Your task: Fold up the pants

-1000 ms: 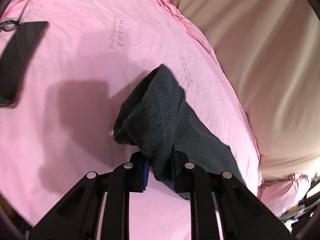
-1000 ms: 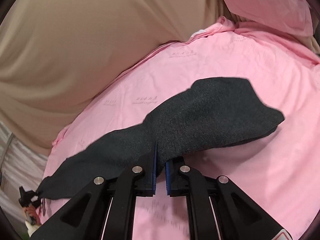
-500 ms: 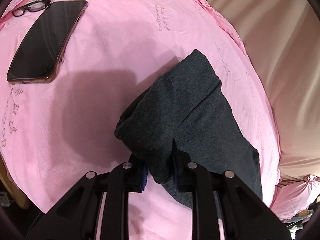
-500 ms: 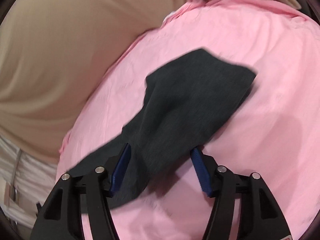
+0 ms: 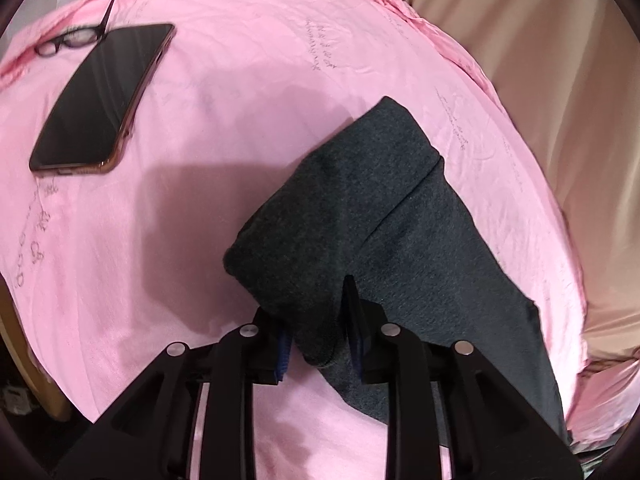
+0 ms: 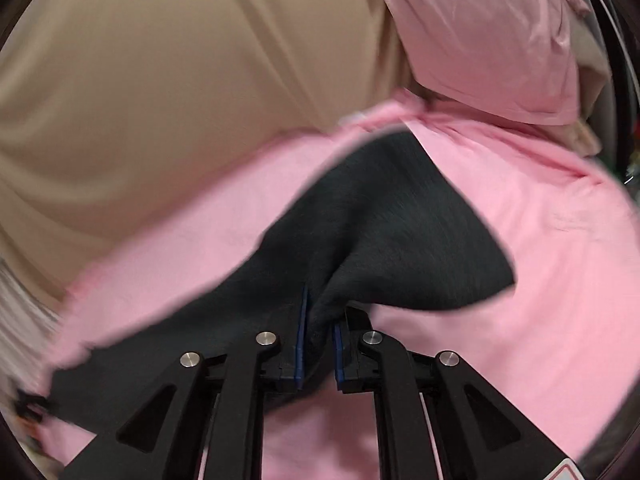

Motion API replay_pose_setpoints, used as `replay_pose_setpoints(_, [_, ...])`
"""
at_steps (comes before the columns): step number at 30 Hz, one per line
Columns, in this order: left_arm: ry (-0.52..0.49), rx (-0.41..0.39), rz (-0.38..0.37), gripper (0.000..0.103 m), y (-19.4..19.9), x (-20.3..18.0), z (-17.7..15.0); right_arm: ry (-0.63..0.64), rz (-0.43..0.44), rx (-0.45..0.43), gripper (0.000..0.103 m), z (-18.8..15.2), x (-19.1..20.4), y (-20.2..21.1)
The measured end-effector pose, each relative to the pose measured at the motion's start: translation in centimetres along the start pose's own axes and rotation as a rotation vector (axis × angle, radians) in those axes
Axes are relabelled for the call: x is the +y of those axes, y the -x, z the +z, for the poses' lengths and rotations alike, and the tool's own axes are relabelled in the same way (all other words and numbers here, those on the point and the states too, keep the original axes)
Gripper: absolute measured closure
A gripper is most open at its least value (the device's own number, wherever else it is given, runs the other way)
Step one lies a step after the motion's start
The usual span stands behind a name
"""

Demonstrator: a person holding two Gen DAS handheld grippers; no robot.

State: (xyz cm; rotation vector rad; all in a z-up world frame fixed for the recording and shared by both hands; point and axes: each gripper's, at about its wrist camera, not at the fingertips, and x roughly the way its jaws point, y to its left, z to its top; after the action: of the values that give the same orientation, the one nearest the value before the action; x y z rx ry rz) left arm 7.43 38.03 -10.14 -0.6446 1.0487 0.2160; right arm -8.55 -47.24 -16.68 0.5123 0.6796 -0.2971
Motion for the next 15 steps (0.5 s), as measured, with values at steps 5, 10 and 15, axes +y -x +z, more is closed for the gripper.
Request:
replay_pose_setpoints(5, [0.026,0.012,-0.038,0.079,0.1,0.8,0.3,-0.203,0.041,-0.005,0.061,-1.9,-4.3,0.5])
replay_pose_setpoints(10, [0.031,0.001,-0.04,0.078,0.1,1.0,0.2,-0.255,0.087,-0.029,0.046,-1.6,-6.4,0.8])
replay_pose_setpoints(15, [0.032,-0.01,-0.017,0.077,0.1,0.7,0.0,-0.18,0.178,-0.017,0.098,0.7,-3.9,-0.2])
